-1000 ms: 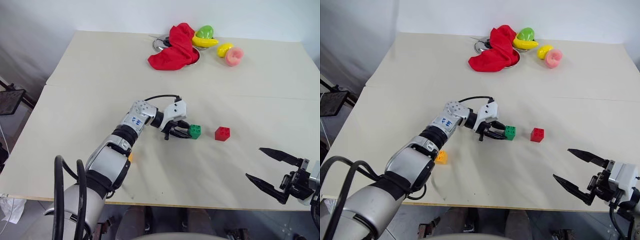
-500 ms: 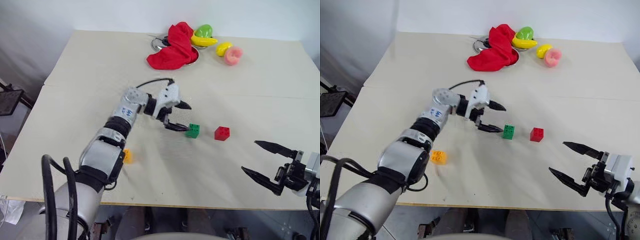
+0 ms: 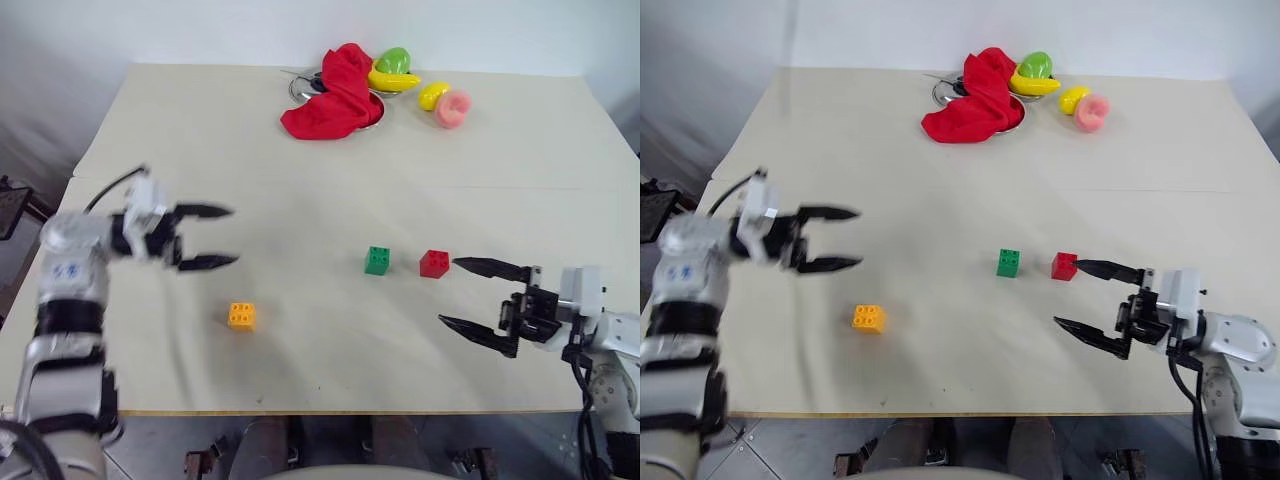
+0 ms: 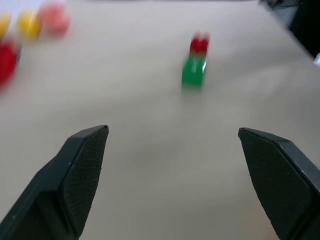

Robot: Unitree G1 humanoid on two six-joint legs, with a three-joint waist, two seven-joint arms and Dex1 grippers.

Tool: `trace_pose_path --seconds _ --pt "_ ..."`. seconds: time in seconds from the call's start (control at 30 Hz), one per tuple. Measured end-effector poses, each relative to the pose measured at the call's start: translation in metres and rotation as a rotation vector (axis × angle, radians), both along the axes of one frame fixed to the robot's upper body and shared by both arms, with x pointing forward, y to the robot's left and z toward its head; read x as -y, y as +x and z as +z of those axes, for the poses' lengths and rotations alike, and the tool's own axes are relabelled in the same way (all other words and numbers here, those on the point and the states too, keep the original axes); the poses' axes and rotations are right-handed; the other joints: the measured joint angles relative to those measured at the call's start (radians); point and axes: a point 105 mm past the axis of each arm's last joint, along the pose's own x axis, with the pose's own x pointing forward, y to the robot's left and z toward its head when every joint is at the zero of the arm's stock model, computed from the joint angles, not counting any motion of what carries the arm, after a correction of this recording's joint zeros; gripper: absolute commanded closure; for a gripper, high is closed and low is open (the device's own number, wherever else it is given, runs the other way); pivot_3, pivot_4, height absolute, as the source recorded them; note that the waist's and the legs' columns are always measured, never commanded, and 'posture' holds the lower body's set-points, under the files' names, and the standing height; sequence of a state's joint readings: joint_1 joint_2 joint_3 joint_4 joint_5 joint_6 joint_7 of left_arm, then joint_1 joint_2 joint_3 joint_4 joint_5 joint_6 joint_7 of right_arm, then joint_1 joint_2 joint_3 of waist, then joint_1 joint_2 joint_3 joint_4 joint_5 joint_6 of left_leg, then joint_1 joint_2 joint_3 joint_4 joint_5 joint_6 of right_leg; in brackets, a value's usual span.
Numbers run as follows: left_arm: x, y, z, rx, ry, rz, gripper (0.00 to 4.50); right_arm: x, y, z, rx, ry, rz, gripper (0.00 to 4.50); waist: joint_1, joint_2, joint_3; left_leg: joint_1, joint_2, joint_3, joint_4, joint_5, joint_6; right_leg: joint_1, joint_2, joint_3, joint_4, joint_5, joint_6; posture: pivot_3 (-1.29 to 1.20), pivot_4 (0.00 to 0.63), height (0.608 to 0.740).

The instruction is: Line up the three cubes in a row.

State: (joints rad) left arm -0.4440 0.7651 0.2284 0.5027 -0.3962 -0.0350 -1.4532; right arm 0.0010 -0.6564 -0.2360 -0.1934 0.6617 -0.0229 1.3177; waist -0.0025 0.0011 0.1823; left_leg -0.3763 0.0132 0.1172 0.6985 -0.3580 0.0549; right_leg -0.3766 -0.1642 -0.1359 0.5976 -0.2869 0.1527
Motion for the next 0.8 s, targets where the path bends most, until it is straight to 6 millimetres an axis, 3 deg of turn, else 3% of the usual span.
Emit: trace_pose_path --seconds 0.1,0.17,0.37,0.43,0.53,0.7,0.8 --pt "-0.05 -0.033 -0.024 -0.064 0.027 0.217 0.11 -0.018 -0.01 -0.003 0.011 -0.008 0.136 0.0 0.002 -0.001 0.001 0.0 0.0 -0.001 0.0 -0.001 -0.001 0.001 -0.001 0.0 -0.001 0.0 0.0 0.0 0.15 0.74" --pt "-0.073 -0.053 -0.033 -0.094 0.044 0.316 0.11 -0.029 -0.016 -0.006 0.011 -0.009 0.224 0.0 0.006 -0.001 0.001 0.0 -0.001 -0.002 0.0 -0.001 -0.001 0.001 -0.002 -0.001 -0.001 0.0 0.0 0.0 0.15 0.74" --pt "-0.08 -0.08 -0.041 -0.11 0.084 0.35 0.11 -0.037 -0.023 -0.014 0.001 -0.011 0.331 0.0 0.019 -0.001 0.001 0.001 -0.001 -0.002 0.0 -0.002 -0.003 0.0 -0.003 0.0 0.002 -0.001 -0.002 0.0 0.15 0.74" --pt "-0.073 -0.083 -0.039 -0.1 0.09 0.322 0.11 -0.034 -0.022 -0.016 -0.006 -0.01 0.322 0.0 0.02 -0.001 0.001 0.001 -0.001 -0.002 -0.001 -0.002 -0.003 -0.001 -0.003 0.0 0.003 -0.001 -0.003 0.0 0.15 0.74" --pt "-0.046 -0.08 -0.031 -0.052 0.09 0.217 0.11 -0.024 -0.018 -0.022 -0.024 -0.016 0.285 0.0 0.023 -0.001 0.001 0.002 -0.001 -0.002 -0.001 -0.002 -0.003 0.0 -0.003 0.0 0.003 -0.002 -0.003 0.0 0.15 0.74" --pt "0.02 -0.059 -0.026 0.001 0.028 -0.003 0.11 0.006 -0.015 -0.035 -0.083 -0.056 0.17 0.0 0.025 0.0 0.001 0.002 -0.001 0.0 -0.001 -0.002 -0.003 0.0 -0.001 0.0 0.004 -0.002 -0.003 0.0 0.15 0.74" --pt "0.044 -0.051 -0.03 -0.003 0.031 -0.102 0.11 0.014 -0.018 -0.044 -0.112 -0.058 0.133 0.0 0.018 0.001 0.001 0.004 0.0 0.003 -0.001 -0.002 -0.003 0.0 0.0 0.0 0.004 -0.002 -0.003 0.0 0.15 0.74"
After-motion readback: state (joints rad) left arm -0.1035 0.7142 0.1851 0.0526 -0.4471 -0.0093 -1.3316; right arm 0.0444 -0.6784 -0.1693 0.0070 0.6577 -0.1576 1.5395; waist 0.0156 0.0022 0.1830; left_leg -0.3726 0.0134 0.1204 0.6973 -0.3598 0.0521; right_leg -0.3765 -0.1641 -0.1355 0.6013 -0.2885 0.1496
